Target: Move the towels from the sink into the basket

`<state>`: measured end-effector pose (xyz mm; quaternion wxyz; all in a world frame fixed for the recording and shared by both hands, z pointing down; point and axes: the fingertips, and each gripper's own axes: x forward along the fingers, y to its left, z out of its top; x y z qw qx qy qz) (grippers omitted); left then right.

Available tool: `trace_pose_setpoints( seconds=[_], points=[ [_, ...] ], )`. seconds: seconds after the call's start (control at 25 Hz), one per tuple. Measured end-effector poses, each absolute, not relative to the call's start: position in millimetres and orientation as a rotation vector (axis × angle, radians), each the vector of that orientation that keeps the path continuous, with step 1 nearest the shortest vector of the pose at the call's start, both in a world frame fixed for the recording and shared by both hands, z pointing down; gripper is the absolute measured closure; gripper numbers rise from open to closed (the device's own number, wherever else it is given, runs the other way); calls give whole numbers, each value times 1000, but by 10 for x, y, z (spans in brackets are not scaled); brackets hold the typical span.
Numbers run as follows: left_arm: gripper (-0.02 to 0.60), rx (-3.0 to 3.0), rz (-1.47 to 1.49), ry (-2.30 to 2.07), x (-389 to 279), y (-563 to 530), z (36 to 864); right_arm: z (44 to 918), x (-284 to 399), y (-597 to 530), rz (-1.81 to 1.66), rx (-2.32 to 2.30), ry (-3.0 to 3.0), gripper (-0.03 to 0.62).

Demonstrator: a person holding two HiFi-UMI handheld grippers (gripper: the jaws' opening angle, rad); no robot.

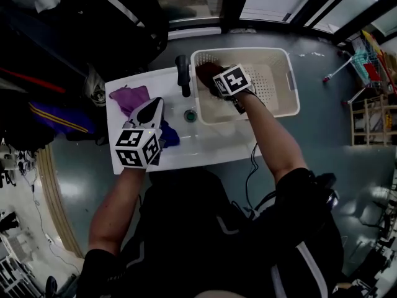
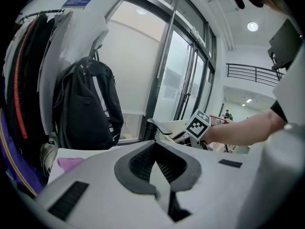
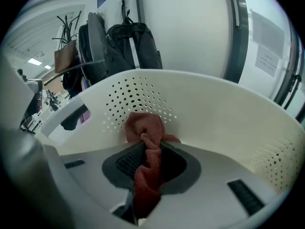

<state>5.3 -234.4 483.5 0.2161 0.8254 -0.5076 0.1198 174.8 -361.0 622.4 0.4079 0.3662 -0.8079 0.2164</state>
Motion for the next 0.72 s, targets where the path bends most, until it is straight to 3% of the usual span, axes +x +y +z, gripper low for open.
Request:
trace_pose_setpoints(
  seconds=[0.32, 0.48, 0.72],
  points=[
    [578, 2285, 359, -1410, -27, -2241, 4867, 6449, 1748, -3603, 541, 920, -1990, 494],
    [578, 2283, 322, -1419, -122, -2201, 4792, 6335, 1728, -3597, 541, 936, -2003, 386],
    [578, 2357, 275, -1404, -217, -2093, 4559, 5716, 1818, -3627, 494, 1098, -2073, 379]
  ],
)
